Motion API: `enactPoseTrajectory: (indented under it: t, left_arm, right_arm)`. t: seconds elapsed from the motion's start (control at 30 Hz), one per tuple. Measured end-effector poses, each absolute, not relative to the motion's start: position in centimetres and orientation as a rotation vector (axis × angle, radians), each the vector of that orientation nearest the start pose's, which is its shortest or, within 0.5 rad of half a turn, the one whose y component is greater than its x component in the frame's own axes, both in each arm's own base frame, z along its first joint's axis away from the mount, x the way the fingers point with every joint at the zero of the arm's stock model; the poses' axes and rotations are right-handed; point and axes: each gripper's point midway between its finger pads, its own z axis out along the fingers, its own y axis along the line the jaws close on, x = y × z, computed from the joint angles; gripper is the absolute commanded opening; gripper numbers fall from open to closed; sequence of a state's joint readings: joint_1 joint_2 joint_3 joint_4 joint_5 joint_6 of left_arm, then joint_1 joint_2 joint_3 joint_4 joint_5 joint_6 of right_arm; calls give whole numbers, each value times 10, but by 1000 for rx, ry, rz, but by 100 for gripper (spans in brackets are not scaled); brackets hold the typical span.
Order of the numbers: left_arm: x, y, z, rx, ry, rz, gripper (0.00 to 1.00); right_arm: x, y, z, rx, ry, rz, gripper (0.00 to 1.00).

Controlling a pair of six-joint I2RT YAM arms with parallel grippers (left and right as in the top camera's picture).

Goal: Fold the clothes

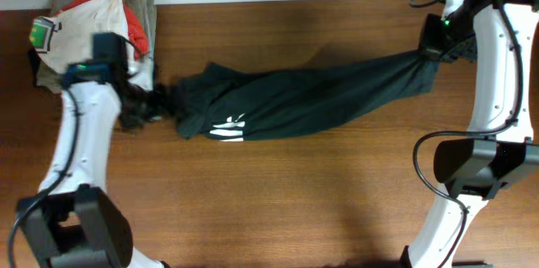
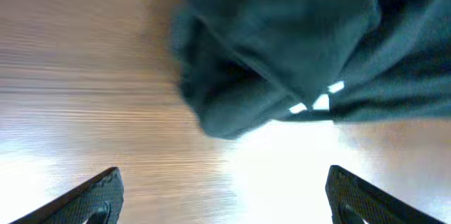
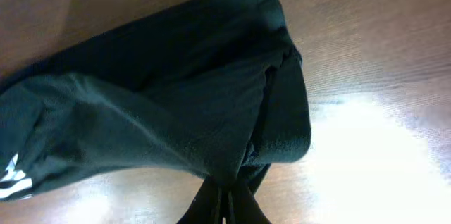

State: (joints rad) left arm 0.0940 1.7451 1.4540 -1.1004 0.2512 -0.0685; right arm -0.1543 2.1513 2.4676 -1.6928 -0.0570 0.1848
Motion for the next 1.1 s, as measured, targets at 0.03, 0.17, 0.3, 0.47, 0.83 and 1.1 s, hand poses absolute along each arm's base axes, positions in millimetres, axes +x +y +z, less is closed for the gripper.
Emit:
enactPoseTrajectory:
  t: [0.03,0.17,0.3,0.47,0.83,1.1]
  left_arm:
    - [347,-34,100,-143,2988,-441,91]
    - [346,-62,72,-65,2967,-503,91]
    - [369,-67,58,-46,2906,-502,91]
    - [371,-60,24,-71,2964,-442,80]
    - [387,-43,40,-89,2948,-288,0]
    - [443,-41,278,-31,2539,-251,0]
  right_arm:
    - [423,-56,226,491,2905,89,4]
    - [423,-54,227,492,2905,102,4]
    - [424,-50,227,488,2904,145,4]
    - [424,-49,227,487,2904,150,4]
    - [424,-49,227,487,2903,150,4]
    - [395,-44,312,435,2686,144,4]
